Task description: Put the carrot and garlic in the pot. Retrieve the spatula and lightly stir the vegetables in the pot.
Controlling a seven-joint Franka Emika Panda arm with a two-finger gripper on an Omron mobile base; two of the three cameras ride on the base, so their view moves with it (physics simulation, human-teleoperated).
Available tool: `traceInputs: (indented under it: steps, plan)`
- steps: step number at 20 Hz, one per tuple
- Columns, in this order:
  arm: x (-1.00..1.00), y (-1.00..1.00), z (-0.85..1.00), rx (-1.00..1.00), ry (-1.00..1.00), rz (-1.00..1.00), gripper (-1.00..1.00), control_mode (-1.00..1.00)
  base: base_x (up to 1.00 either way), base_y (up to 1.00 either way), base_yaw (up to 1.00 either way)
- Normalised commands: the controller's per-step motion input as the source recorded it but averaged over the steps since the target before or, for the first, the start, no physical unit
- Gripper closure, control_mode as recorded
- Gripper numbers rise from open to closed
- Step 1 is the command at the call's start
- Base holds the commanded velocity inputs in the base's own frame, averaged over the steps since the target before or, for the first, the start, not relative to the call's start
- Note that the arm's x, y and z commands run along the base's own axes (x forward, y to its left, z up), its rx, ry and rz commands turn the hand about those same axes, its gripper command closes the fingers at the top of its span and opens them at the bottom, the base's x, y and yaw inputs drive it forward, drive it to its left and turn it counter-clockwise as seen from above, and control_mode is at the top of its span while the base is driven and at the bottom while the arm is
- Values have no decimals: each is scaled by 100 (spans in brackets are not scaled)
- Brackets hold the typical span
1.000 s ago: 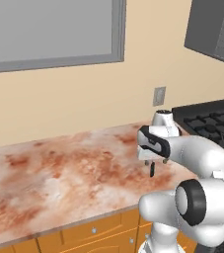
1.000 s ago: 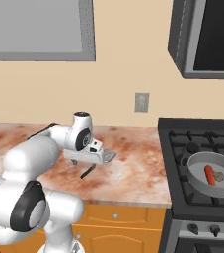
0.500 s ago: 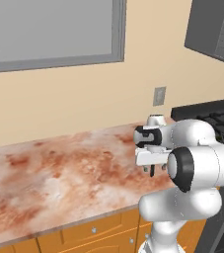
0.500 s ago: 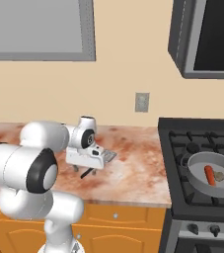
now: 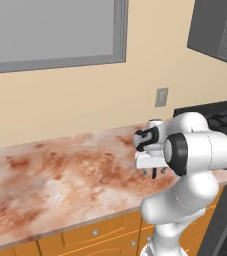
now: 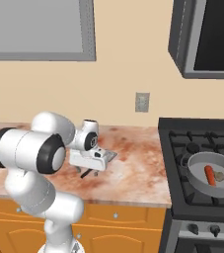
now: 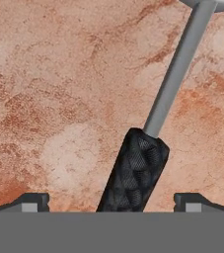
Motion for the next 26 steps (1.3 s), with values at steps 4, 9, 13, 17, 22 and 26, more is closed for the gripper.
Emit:
traceInputs:
  steps: [4, 9, 13, 17, 22, 26]
  plan:
    - [9, 0, -16, 0, 0, -3, -100, -100, 0, 0, 0]
    - [0, 0, -33, 1, 1, -2, -100, -100, 0, 0, 0]
    - [0, 0, -30, 2, 1, -2, -100, -100, 0, 0, 0]
    - [0, 0, -21, 2, 0, -2, -100, -100, 0, 0, 0]
    - [0, 0, -17, 2, 0, -2, -100, -100, 0, 0, 0]
    - [0, 0, -23, 3, 0, -3, -100, -100, 0, 0, 0]
